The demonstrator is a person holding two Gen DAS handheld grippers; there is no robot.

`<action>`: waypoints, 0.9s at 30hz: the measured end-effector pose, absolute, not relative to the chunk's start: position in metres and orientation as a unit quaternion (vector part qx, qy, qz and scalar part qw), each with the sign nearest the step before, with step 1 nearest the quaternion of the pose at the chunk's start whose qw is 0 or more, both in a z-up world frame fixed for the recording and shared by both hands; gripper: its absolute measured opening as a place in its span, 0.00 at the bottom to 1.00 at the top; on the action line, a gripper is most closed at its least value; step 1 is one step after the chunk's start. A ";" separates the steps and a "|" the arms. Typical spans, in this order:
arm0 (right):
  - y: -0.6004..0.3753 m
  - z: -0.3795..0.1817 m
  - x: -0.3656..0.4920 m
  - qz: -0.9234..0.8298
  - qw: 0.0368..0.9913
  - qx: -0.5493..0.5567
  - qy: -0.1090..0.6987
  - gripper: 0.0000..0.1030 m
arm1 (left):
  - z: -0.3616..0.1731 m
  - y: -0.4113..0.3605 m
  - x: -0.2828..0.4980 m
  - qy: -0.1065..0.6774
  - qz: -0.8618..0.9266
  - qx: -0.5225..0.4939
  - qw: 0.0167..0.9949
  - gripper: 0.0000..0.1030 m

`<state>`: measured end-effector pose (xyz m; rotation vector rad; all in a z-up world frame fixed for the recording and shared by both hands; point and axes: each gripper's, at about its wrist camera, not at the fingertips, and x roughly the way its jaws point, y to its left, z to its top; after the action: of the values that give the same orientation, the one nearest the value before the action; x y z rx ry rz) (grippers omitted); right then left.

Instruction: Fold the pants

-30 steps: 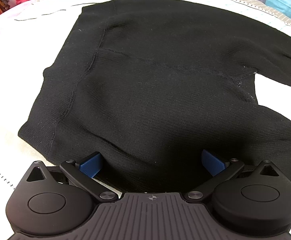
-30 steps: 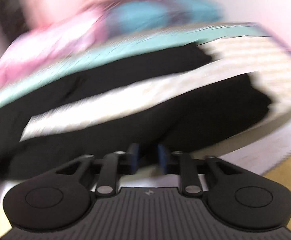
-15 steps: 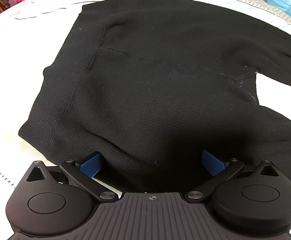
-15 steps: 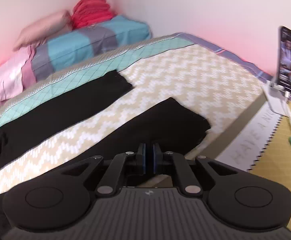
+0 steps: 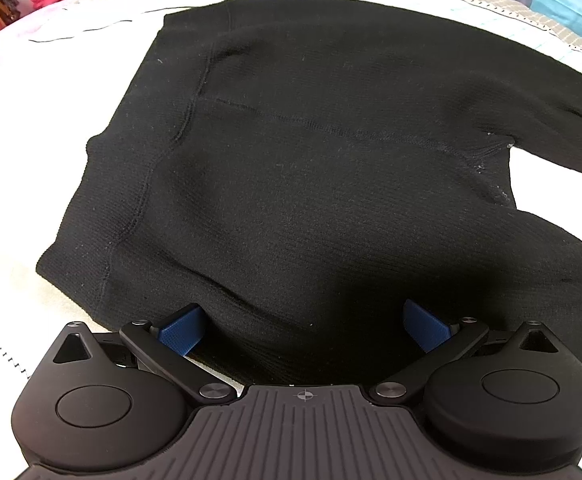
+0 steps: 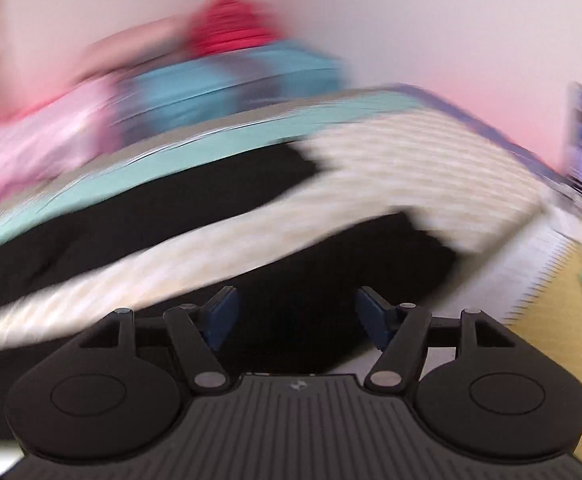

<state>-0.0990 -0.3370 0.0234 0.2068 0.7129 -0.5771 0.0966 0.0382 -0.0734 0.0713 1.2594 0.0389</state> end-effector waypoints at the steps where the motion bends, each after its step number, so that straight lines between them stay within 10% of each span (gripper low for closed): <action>1: -0.319 0.020 -0.093 -0.234 0.900 0.077 0.360 0.70 | -0.072 0.038 0.094 0.588 0.017 0.033 0.808 1.00; 9: -0.276 -0.011 -0.060 -0.140 0.854 -0.010 0.501 0.70 | -0.066 0.050 0.077 0.594 -0.044 0.063 0.801 1.00; 17: -0.186 0.021 -0.051 0.008 0.907 -0.128 0.400 0.66 | -0.061 0.064 0.068 0.593 -0.079 0.054 0.800 1.00; 22: -0.135 -0.018 -0.010 0.094 0.883 -0.153 0.433 0.42 | -0.060 0.055 0.066 0.590 -0.076 0.066 0.801 1.00; 23: -0.133 -0.028 -0.004 0.095 0.871 -0.158 0.455 0.11 | -0.060 0.054 0.065 0.590 -0.076 0.066 0.801 1.00; 27: -0.148 -0.009 -0.012 0.119 0.868 -0.135 0.463 0.04 | -0.061 0.059 0.069 0.590 -0.085 0.061 0.801 1.00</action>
<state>-0.0122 -0.1481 -0.0092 -0.2834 0.9689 0.2496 0.0693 0.0590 -0.0608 0.1310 1.2647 -0.1819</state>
